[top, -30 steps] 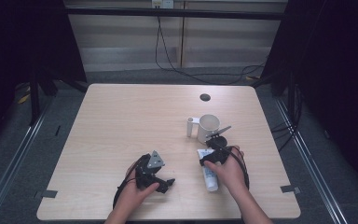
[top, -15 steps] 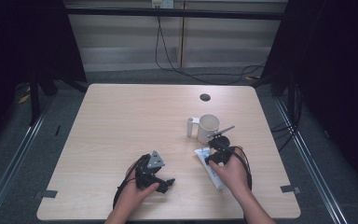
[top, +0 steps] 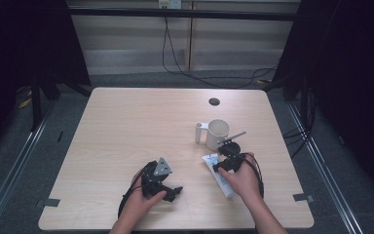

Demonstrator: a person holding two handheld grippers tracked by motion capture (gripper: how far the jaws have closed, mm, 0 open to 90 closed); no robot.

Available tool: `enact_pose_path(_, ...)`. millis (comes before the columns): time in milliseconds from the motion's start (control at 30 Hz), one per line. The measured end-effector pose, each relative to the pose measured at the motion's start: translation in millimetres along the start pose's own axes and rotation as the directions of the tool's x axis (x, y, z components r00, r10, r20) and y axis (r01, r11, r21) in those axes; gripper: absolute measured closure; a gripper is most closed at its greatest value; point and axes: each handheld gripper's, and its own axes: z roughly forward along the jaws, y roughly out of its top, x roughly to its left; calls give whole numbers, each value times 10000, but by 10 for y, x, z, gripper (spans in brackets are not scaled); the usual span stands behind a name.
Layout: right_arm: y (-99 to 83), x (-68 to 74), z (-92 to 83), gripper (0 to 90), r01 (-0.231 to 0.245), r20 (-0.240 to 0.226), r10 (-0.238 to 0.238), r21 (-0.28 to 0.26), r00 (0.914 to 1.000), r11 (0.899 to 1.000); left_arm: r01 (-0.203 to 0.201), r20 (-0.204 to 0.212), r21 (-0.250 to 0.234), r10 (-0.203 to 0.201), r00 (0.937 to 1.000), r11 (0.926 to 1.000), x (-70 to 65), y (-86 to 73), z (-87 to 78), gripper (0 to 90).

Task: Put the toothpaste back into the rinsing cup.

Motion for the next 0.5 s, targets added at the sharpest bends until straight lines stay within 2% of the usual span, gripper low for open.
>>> enact_pose_path(67,0,13,21,669,-9,-12,9,-7,10000,10000,-3,1,3,3,10000,10000,0,0,0,86)
enact_pose_path(133,3,32,70,588,-6,51,5,180,10000,9998,-11,3,9,11,10000,10000,1,0,-1,86)
enact_pose_path(267,11,36,135,536,-5,276,1,140,9996,9999,-8,3,5,8,10000,10000,1,0,0,86)
enact_pose_path(400,20,25,158,520,-7,288,0,230,9996,9997,-8,3,4,8,10000,10000,1,0,0,86)
enact_pose_path(500,21,27,185,470,68,452,-82,321,9989,9995,-14,2,6,14,10000,10000,1,0,-1,86)
